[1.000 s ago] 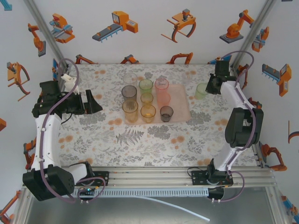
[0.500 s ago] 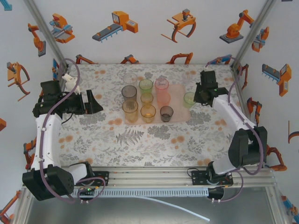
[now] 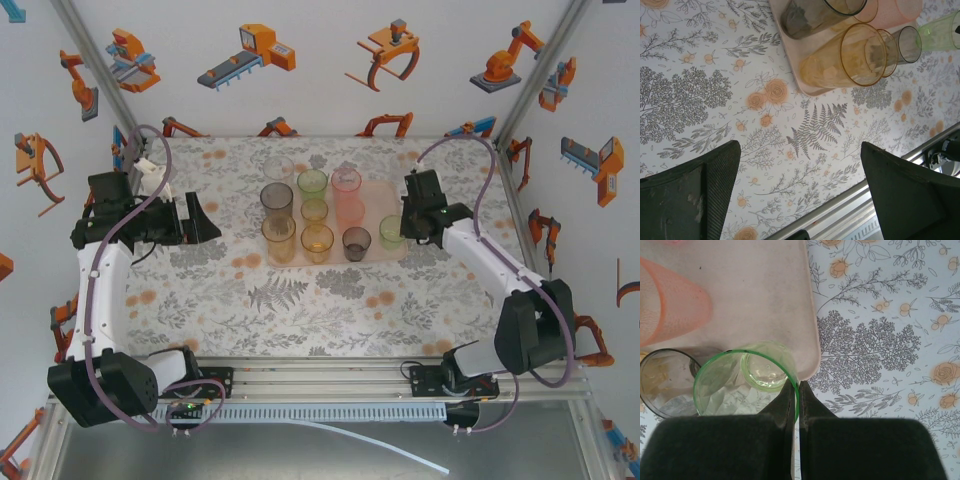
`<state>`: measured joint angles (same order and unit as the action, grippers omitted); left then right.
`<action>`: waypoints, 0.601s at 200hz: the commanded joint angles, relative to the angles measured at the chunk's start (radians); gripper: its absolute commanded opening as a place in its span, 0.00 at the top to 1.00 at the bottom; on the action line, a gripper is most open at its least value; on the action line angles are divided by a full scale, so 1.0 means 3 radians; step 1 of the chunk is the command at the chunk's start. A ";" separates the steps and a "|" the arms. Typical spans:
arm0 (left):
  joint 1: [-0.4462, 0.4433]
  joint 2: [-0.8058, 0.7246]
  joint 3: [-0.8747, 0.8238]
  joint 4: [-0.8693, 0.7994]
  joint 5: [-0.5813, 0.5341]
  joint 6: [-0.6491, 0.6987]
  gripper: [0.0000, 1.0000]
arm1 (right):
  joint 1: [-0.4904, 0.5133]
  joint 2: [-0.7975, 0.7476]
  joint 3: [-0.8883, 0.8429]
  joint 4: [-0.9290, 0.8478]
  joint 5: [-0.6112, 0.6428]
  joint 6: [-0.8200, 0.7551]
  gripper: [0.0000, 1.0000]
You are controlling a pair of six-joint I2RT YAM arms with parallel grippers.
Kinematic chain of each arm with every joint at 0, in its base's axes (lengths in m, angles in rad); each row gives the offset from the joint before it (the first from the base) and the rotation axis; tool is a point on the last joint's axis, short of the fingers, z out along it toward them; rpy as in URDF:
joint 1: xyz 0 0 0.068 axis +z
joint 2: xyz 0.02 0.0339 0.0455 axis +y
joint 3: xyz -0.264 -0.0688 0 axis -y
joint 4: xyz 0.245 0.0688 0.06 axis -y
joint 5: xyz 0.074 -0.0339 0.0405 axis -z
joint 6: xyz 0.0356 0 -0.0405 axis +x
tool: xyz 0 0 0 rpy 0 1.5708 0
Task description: Place the glasses into the tray
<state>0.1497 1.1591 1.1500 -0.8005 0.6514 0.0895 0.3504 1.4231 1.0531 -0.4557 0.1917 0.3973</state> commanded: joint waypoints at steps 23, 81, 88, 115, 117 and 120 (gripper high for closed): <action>-0.0020 0.0017 0.0094 -0.0021 0.0066 -0.0006 0.03 | 0.0024 0.0039 -0.0149 0.0242 0.0117 0.0146 0.98; -0.0022 -0.0008 0.0068 -0.0017 0.0063 0.0013 0.03 | 0.0020 0.0152 -0.0226 0.0332 0.0108 0.0194 0.98; -0.0021 -0.0010 0.0063 -0.0017 0.0061 0.0011 0.03 | 0.0022 0.0164 -0.0237 0.0336 0.0108 0.0200 0.98; -0.0023 -0.0010 0.0070 -0.0016 0.0065 0.0013 0.03 | 0.0021 0.0206 -0.0289 0.0368 0.0094 0.0230 0.97; -0.0023 -0.0011 0.0069 -0.0016 0.0066 0.0012 0.03 | 0.0024 0.0206 -0.0293 0.0372 0.0093 0.0235 0.97; -0.0020 -0.0010 0.0066 -0.0016 0.0065 0.0012 0.03 | 0.0024 0.0206 -0.0300 0.0380 0.0092 0.0235 0.97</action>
<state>0.1497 1.1595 1.1500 -0.8005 0.6514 0.0895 0.3508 1.4704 0.9817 -0.3790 0.2035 0.4381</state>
